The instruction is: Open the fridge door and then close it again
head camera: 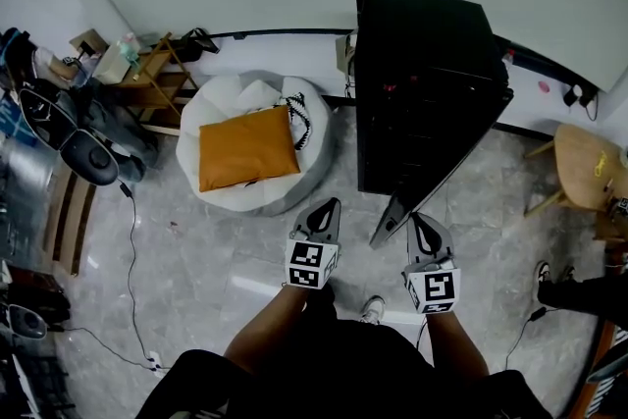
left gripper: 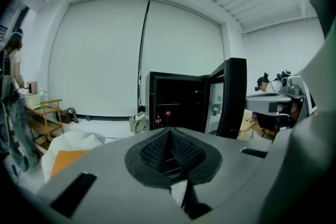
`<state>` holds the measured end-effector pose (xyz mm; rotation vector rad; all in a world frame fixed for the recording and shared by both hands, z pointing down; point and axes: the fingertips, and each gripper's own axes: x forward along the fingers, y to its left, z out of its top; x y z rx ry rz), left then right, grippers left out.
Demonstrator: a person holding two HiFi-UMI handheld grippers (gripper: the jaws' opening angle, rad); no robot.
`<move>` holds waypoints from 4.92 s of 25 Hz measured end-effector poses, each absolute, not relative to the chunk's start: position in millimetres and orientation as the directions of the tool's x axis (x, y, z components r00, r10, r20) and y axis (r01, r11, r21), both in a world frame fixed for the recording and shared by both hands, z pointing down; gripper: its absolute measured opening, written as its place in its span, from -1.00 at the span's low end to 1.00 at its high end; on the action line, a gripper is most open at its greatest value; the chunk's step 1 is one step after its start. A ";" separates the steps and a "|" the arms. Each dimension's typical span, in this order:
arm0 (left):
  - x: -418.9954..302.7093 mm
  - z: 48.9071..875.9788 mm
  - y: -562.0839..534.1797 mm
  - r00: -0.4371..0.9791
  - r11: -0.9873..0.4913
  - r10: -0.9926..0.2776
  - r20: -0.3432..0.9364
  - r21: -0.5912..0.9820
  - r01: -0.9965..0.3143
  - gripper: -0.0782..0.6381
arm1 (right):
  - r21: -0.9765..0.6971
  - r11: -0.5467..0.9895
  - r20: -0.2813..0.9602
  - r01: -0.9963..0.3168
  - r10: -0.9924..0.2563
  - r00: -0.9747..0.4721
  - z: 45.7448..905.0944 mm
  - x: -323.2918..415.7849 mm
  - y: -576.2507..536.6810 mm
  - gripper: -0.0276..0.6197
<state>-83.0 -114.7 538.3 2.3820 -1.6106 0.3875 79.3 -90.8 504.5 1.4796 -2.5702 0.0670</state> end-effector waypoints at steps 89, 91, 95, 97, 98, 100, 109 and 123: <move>-195.2 528.4 -203.6 0.403 -0.398 -0.862 0.308 0.082 -0.914 -0.72 | 0.113 0.475 0.176 -0.873 -0.874 -0.453 505.4 -40.9 -349.2 -0.85; -192.2 526.6 -203.2 0.410 -0.405 -0.859 0.306 0.082 -0.911 -0.72 | 0.098 0.472 0.161 -0.876 -0.876 -0.454 501.6 -38.1 -346.3 -0.85; -180.6 523.8 -203.2 0.427 -0.424 -0.852 0.302 0.079 -0.902 -0.72 | 0.183 0.478 0.152 -0.859 -0.877 -0.456 492.0 -36.6 -332.5 -0.85; -174.4 518.4 -204.6 0.436 -0.435 -0.851 0.291 0.074 -0.897 -0.72 | 0.224 0.486 0.144 -0.845 -0.874 -0.465 484.6 -36.6 -321.4 -0.85; -172.1 514.8 -205.8 0.440 -0.438 -0.852 0.284 0.072 -0.896 -0.72 | 0.235 0.491 0.141 -0.839 -0.871 -0.470 481.2 -36.0 -315.4 -0.85; -168.1 507.0 -208.5 0.444 -0.443 -0.855 0.267 0.067 -0.894 -0.72 | 0.250 0.498 0.137 -0.831 -0.867 -0.479 475.2 -33.2 -302.3 -0.85; -137.1 489.2 -198.5 0.476 -0.475 -0.849 0.230 0.065 -0.878 -0.72 | 0.174 0.513 0.159 -0.840 -0.857 -0.491 462.8 -4.5 -217.4 -0.86; -92.3 479.4 -170.4 0.522 -0.520 -0.827 0.210 0.071 -0.851 -0.72 | 0.113 0.509 0.218 -0.853 -0.851 -0.478 459.7 32.8 -140.5 -0.86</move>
